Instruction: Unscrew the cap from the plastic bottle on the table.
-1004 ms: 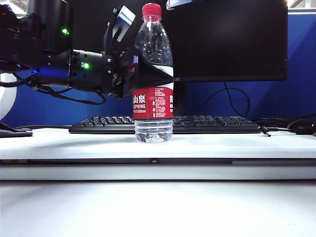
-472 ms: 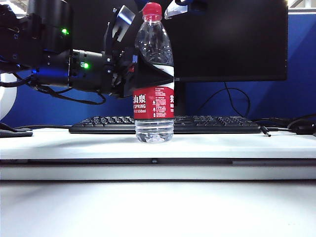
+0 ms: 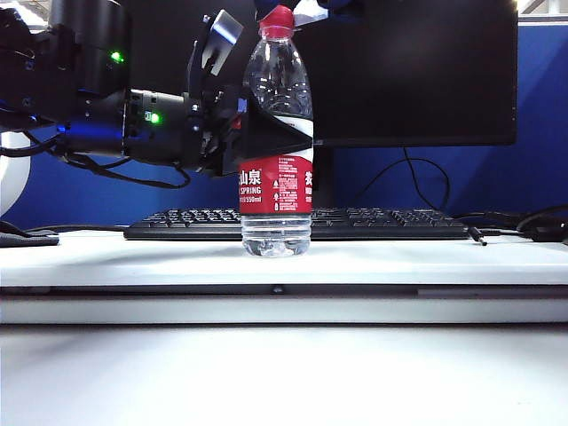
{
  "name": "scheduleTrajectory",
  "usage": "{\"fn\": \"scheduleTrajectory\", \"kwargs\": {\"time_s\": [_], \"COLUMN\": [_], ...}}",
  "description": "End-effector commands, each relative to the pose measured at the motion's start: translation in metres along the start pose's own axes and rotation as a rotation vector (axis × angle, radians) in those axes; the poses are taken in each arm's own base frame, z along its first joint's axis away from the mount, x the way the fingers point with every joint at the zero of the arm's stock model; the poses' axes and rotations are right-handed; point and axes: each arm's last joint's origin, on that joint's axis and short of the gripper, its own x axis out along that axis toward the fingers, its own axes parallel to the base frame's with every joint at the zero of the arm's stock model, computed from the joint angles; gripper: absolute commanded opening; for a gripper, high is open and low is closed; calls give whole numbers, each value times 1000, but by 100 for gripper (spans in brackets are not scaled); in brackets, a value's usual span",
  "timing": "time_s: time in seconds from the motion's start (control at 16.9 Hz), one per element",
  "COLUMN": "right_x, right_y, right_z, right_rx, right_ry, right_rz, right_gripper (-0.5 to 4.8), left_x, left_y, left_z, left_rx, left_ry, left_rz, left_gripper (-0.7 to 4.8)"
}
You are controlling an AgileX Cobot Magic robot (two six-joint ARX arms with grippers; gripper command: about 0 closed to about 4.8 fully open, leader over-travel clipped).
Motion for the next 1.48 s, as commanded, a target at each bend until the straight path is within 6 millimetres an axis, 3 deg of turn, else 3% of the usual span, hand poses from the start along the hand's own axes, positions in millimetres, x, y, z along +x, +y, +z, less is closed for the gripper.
{"fn": "scheduleTrajectory", "kwargs": {"time_s": [0.06,0.3,0.35,0.65,0.83,1.06,1.12,1.24,1.48], "right_x": [1,6,11,15,14,14,15,16,6], "right_y": [-10,-34,-48,-83,-87,-87,-88,-90,-91], "right_z": [-2,0,-1,-4,-5,-5,-5,-5,11], "right_rx": [-36,-29,-16,4,-27,-68,-71,-63,-29], "right_ry": [99,170,201,292,290,275,276,280,228], "right_rz": [126,275,337,624,716,714,679,610,487], "right_gripper": [143,106,106,105,105,104,115,243,272], "left_x": [1,1,1,1,1,1,1,1,1], "left_y": [0,-1,-1,-1,-1,-1,-1,-1,-1], "left_z": [3,3,3,3,3,3,3,3,3], "left_rx": [7,8,8,7,7,8,8,8,8], "left_ry": [-14,-14,-14,-13,-13,-14,-14,-14,-14], "left_rz": [-11,-30,-30,-33,-49,-52,-52,-51,-44], "left_gripper": [258,258,259,258,258,258,258,258,258]}}
